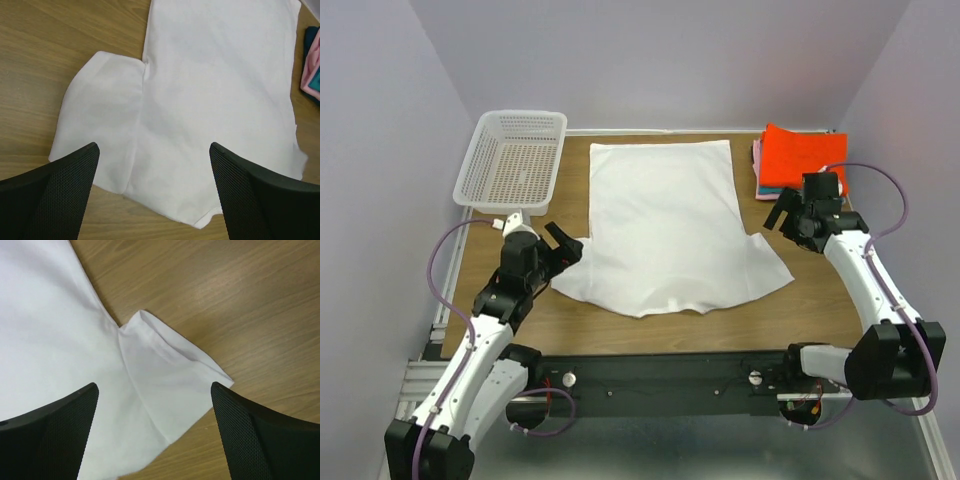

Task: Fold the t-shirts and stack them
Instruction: Flatten the tshirt out

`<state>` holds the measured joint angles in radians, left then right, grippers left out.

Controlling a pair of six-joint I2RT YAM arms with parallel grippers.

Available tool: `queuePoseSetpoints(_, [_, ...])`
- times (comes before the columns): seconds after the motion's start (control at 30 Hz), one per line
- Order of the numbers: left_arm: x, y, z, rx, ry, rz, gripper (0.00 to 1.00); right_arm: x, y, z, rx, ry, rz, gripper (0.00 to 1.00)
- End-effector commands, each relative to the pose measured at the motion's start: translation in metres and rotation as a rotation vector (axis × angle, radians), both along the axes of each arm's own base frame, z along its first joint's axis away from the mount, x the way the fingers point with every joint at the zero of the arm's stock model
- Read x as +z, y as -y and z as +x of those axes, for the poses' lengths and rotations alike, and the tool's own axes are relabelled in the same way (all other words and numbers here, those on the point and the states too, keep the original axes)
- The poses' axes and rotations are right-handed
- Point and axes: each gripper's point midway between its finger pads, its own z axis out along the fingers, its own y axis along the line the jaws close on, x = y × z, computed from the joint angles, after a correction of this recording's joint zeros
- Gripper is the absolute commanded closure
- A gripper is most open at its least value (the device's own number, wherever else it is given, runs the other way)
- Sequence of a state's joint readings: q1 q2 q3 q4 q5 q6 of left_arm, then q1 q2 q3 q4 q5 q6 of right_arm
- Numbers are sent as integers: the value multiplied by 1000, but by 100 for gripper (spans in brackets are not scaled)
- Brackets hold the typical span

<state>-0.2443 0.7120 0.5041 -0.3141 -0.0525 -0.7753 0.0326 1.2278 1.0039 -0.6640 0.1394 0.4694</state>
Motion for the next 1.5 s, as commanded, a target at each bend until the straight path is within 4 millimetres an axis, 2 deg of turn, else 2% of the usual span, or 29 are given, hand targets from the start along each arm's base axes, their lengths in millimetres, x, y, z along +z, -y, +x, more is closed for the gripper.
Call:
queuePoseSetpoints(0.0, [40,-10,10,85,77,3,2,12,11,6,-50,20,-37,0])
queuePoseSetpoints(0.03, [48,-9,12,87,94,2,2,14,8,8,-38,25,-28,0])
queuePoseSetpoints(0.17, [54,6,21,41,112,-9,2,18,-2,19,31,58,2,0])
queuePoseSetpoints(0.27, [50,32,33,-36,119,-11,2,13,-28,26,140,80,96,0])
queuePoseSetpoints(0.3, [37,42,39,-63,82,5,1,4,-36,24,162,69,123,0])
queuePoseSetpoints(0.37, [44,64,52,-135,106,6,2,1,-55,29,231,87,165,0])
queuePoseSetpoints(0.4, [26,82,58,-198,59,19,2,-7,-57,30,230,69,171,0])
queuePoseSetpoints(0.43, [30,91,65,-223,63,26,2,-7,-61,34,237,75,155,0])
queuePoseSetpoints(0.47, [23,95,69,-231,41,39,2,-9,-63,37,249,72,140,0])
queuePoseSetpoints(0.5, [4,102,74,-239,-10,57,2,-17,-65,42,253,53,132,0])
queuePoseSetpoints(0.57, [-4,113,78,-271,-27,52,1,-11,-77,59,302,79,116,0])
queuePoseSetpoints(0.63, [-23,124,72,-316,-63,41,2,-24,-92,78,335,69,110,0])
queuePoseSetpoints(0.67, [-26,127,71,-318,-59,32,2,-15,-100,95,361,103,107,0])
queuePoseSetpoints(0.73, [-41,139,55,-361,-96,5,2,-28,-118,126,381,82,107,0])
queuePoseSetpoints(0.77, [-46,140,50,-370,-105,6,2,-51,-124,125,391,28,103,0])
queuePoseSetpoints(0.8, [-53,141,46,-362,-127,-2,2,-43,-138,141,409,58,89,0])
queuePoseSetpoints(0.83, [-67,138,36,-360,-160,4,2,-72,-143,149,406,2,64,0])
queuePoseSetpoints(0.9, [-81,135,28,-348,-197,-2,2,-73,-158,166,439,16,58,0])
queuePoseSetpoints(0.97, [-91,132,23,-347,-220,3,2,-98,-169,167,448,-26,52,0])
queuePoseSetpoints(1.1, [-101,119,31,-284,-236,63,2,-121,-164,155,429,-80,17,0])
queuePoseSetpoints(1.13, [-103,118,33,-281,-244,77,2,-117,-163,156,423,-72,15,0])
queuePoseSetpoints(1.17, [-99,119,40,-273,-239,85,2,-127,-158,144,413,-103,5,0])
queuePoseSetpoints(1.23, [-107,112,47,-241,-266,128,2,-124,-156,131,395,-108,9,0])
queuePoseSetpoints(1.3, [-104,110,59,-202,-265,145,2,-144,-145,98,363,-174,-4,0])
queuePoseSetpoints(1.33, [-111,105,65,-182,-277,163,2,-134,-149,89,365,-148,0,0])
queuePoseSetpoints(1.37, [-104,108,77,-176,-260,163,2,-137,-148,77,356,-158,-5,0])
queuePoseSetpoints(1.4, [-115,106,81,-169,-290,182,2,-154,-142,45,333,-220,0,0])
queuePoseSetpoints(1.43, [-117,104,86,-177,-296,207,2,-154,-152,29,359,-225,5,0])
queuePoseSetpoints(1.47, [-110,106,101,-168,-281,206,2,-141,-155,19,358,-192,16,0])
